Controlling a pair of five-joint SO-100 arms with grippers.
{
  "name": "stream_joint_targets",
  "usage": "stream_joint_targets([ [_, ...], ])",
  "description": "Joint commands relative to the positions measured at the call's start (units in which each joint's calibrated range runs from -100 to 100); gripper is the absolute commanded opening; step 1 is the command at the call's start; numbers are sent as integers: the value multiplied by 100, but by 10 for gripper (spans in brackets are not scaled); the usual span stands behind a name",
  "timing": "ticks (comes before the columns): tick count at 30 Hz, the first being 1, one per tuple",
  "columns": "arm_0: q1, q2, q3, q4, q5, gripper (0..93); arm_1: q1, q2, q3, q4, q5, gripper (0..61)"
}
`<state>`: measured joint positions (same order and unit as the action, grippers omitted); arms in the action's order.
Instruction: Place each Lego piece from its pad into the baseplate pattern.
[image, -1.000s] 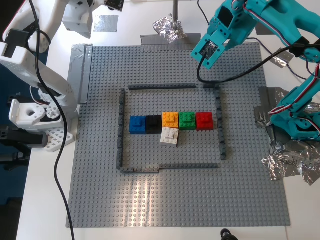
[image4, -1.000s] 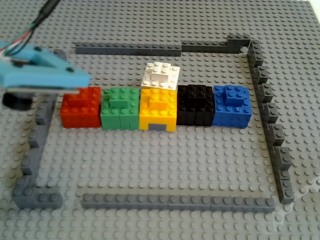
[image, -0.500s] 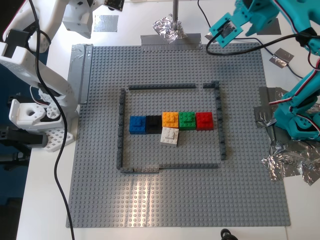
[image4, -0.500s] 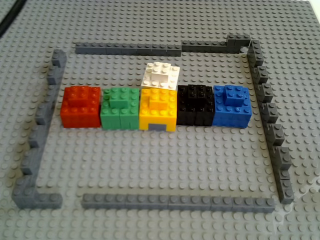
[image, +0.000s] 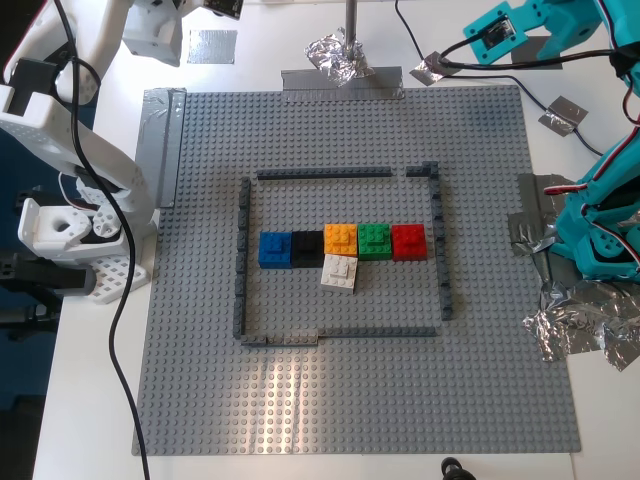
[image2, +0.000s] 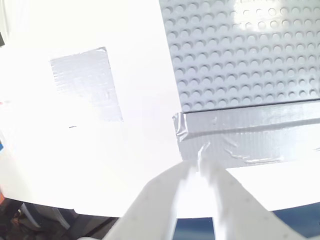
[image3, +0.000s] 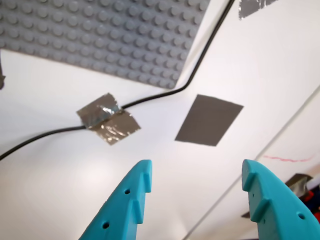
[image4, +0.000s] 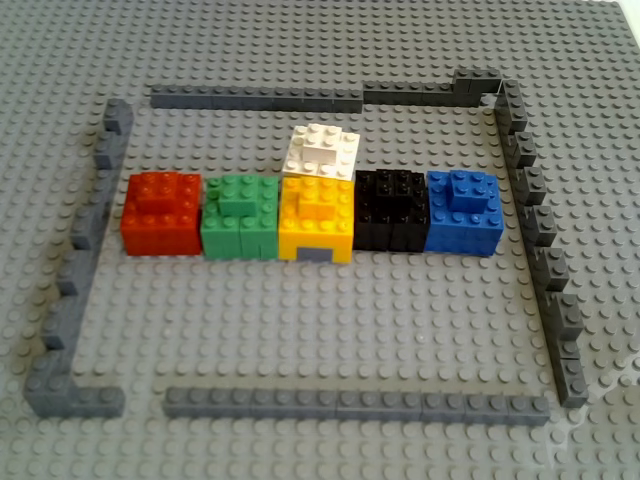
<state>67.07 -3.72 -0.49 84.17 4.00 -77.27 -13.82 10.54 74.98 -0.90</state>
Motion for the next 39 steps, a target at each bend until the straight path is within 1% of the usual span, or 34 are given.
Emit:
stream_joint_targets([
  [1,202,-169,-218,-12,28,204,-31,-447,-102,-102,-19,2],
  [11,609,-160,-227,-61,32,204,5,-507,-56,-94,0,2],
  [17,746,106,-434,-69,32,204,27,-524,-20,-110,0,2],
  [22,761,295,-660,-69,32,204,41,-507,-56,-110,-5,2],
  [39,783,295,-588,-53,32,204,85,-524,-38,-61,20,2],
])
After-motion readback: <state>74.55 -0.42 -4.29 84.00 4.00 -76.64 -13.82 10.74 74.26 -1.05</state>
